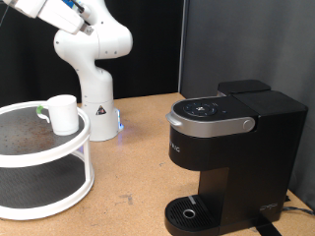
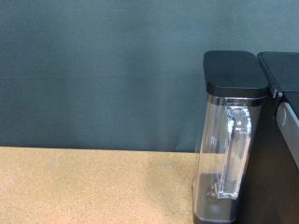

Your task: Make a cup of coffee with the keurig machine

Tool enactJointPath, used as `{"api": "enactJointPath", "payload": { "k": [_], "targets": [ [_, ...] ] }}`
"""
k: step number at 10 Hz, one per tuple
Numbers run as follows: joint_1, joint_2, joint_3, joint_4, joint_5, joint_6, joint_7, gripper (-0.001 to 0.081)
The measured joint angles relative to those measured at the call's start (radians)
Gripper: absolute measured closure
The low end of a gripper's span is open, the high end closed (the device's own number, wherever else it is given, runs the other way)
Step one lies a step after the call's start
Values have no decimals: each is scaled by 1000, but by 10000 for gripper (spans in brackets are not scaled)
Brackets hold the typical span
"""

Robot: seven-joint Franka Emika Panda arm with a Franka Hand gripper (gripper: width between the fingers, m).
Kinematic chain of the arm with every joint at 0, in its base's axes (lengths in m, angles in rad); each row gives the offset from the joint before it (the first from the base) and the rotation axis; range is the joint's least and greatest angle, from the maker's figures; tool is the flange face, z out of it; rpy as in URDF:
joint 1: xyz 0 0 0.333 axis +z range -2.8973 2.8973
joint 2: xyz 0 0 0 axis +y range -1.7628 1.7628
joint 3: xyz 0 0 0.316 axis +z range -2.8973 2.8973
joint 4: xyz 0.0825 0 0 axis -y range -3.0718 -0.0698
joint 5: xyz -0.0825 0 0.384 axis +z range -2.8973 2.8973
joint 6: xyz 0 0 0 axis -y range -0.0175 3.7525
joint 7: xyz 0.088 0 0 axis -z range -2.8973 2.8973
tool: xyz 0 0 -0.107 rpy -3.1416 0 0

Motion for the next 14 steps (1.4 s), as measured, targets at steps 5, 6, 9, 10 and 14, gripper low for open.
{"api": "enactJointPath", "payload": {
  "k": [5,6,9,10,14],
  "targets": [
    [-72,-61,-31,-64,27,145,-22,803],
    [-86,-73,-63,-57,19,109,-22,803],
    [-83,-49,-165,25,-35,-102,-17,803],
    [-83,-48,-162,19,-34,-86,-19,803],
    [-117,-48,-178,-16,-87,26,-43,803]
  ]
}}
